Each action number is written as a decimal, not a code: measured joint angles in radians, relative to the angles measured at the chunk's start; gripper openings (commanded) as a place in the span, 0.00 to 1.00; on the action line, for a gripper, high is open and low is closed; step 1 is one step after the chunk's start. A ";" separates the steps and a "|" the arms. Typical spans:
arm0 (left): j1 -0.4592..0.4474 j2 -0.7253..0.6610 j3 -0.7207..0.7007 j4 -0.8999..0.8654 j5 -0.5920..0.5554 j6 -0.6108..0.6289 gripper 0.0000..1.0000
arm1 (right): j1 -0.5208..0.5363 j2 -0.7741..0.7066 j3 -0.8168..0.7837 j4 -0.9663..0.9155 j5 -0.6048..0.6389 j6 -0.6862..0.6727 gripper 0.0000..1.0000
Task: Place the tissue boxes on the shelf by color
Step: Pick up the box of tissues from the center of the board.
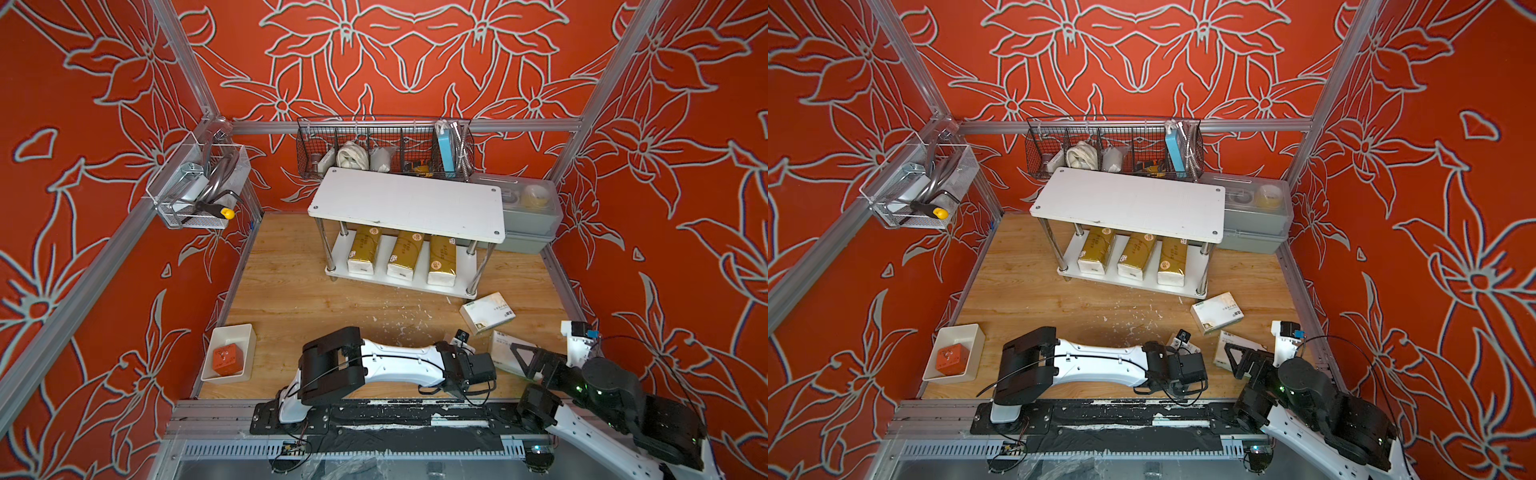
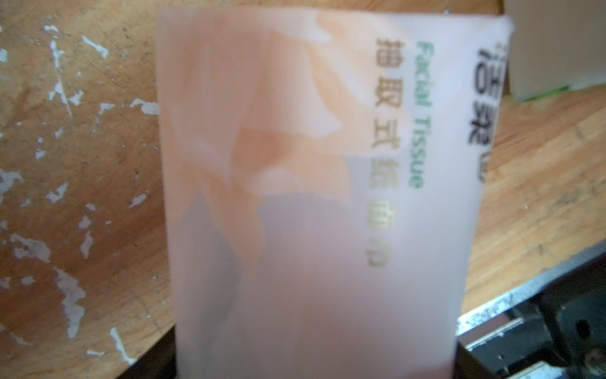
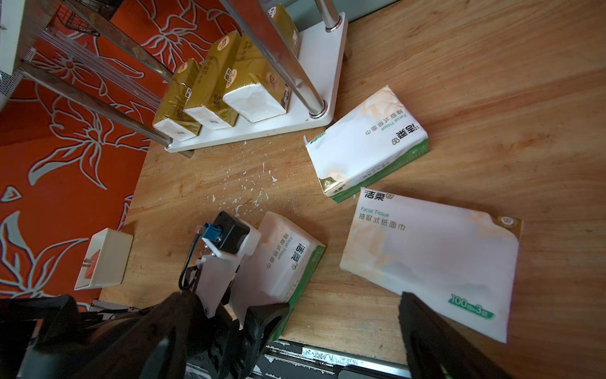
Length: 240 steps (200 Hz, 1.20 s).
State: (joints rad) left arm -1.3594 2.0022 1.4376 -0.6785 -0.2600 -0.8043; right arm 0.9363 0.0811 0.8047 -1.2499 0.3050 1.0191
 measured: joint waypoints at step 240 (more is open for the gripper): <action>0.222 -0.687 -0.144 -0.281 -0.062 0.053 0.78 | 0.000 0.237 -0.095 0.615 -0.597 -0.217 0.99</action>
State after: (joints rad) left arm -1.1378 1.3151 1.2934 -0.9596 -0.3222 -0.7513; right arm 0.9363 0.3176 0.7097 -0.6350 -0.2920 0.8024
